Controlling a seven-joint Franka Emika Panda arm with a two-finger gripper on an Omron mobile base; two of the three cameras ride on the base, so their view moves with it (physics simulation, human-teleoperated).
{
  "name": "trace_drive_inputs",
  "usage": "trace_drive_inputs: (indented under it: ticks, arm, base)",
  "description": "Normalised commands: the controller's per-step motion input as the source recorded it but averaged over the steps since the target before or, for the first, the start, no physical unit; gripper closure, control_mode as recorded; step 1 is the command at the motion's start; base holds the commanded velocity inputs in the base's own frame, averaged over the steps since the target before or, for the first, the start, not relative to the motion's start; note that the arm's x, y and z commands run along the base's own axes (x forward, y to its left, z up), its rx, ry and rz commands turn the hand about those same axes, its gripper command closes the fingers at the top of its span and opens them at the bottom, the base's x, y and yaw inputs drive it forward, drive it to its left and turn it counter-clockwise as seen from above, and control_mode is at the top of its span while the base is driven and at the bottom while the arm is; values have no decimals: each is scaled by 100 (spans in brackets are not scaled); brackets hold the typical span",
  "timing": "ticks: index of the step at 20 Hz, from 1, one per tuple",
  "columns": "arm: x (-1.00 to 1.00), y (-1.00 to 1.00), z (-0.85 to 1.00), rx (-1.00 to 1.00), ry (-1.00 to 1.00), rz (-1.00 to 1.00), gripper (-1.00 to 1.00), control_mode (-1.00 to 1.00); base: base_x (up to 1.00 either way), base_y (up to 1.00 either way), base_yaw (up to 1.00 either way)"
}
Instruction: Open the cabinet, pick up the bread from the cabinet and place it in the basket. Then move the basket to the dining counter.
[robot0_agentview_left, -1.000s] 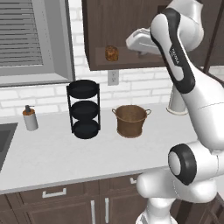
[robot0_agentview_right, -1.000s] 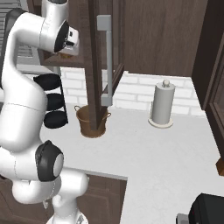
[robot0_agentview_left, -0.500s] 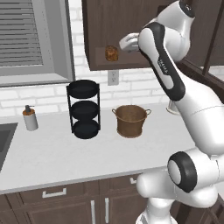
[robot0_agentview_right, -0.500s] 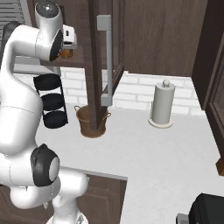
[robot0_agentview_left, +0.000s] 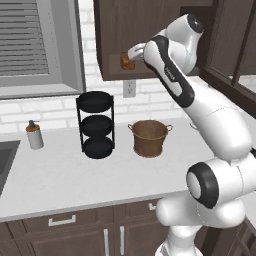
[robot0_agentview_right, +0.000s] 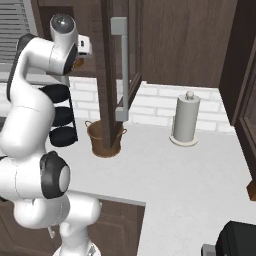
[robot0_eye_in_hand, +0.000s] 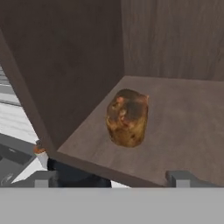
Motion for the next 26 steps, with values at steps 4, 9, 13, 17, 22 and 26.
trace_drive_inputs:
  ticks: [4,9,13,17,22,26]
  arm:
    - [49,8,0,0,0,0,-100,-100]
    - [49,4,0,0,0,0,-100,-100]
    - [40,12,-2,0,3,0,-100,-100]
    - [28,13,-4,1,4,0,-100,-100]
    - [28,2,-15,3,5,0,-100,-100]
    - [24,5,-28,3,2,0,-100,-100]
  base:
    - [0,0,0]
    - [0,0,0]
    - [0,0,0]
    - [0,0,0]
    - [0,0,0]
    - [0,0,0]
